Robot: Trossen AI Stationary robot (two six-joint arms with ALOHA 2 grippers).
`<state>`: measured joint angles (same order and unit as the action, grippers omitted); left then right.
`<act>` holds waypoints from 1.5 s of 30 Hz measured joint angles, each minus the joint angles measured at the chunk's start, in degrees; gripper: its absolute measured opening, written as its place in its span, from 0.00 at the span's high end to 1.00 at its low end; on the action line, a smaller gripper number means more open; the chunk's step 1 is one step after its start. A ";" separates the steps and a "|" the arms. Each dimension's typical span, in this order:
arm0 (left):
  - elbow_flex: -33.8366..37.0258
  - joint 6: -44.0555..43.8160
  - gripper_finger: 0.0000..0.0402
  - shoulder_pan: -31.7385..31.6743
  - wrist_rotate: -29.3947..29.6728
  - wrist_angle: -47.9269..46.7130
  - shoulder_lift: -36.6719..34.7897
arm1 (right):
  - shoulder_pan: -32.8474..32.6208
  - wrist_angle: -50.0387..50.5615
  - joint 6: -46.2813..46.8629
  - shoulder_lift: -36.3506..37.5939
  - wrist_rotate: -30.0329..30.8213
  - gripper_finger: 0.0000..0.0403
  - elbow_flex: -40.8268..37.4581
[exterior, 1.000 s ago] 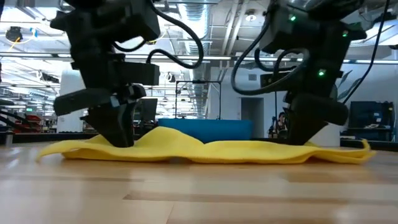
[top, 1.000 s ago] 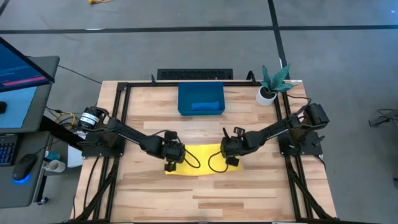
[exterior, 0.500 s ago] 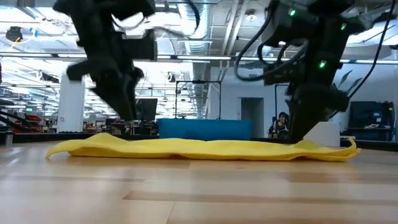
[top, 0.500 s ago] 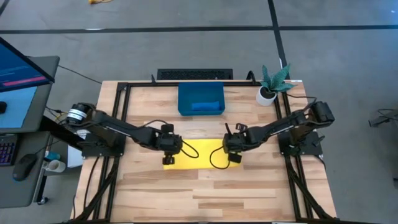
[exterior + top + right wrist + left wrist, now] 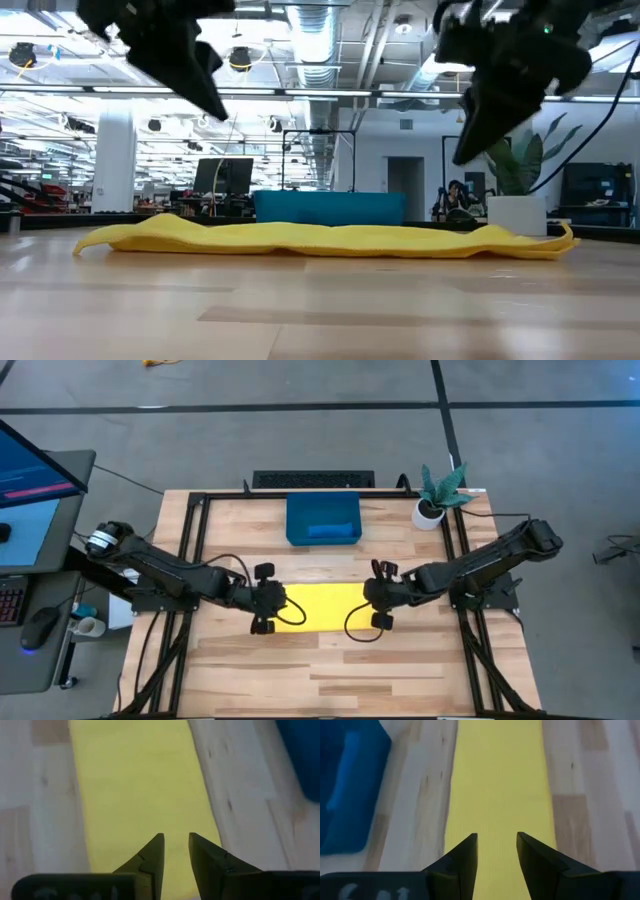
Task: Roll microfiber towels into tight, uniform cylinder then place into a basket
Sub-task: Fold the yellow towel
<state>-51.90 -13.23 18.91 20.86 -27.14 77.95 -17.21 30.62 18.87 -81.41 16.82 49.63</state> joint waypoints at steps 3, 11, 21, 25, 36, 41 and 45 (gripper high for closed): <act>0.00 0.09 0.68 0.92 1.30 4.51 0.88 | 0.43 -1.13 -2.95 2.07 0.04 0.72 0.00; -0.11 4.51 0.68 1.32 1.51 18.78 7.05 | 3.27 -6.32 -11.71 7.77 0.00 0.72 0.10; -0.11 5.37 0.68 -1.88 -1.46 22.11 14.79 | 2.99 -7.59 -8.39 8.99 -0.26 0.72 0.13; -0.11 3.68 0.68 -3.53 -7.24 22.51 15.99 | 3.09 -8.54 -8.40 9.01 -0.26 0.72 0.12; -0.12 -2.97 0.68 -4.61 -11.63 17.72 17.87 | 3.10 -9.38 -8.85 8.99 -0.26 0.72 0.13; -0.10 -2.64 0.68 -4.99 -15.24 19.00 22.89 | 3.10 -10.24 -11.46 9.00 -0.25 0.72 0.11; -0.28 -3.62 0.68 -5.84 -16.13 18.48 24.98 | 3.18 -10.56 -14.84 8.99 -0.24 0.72 0.11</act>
<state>-52.17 -16.86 13.07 4.73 -8.66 102.93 -14.03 20.05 4.03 -72.42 16.58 49.74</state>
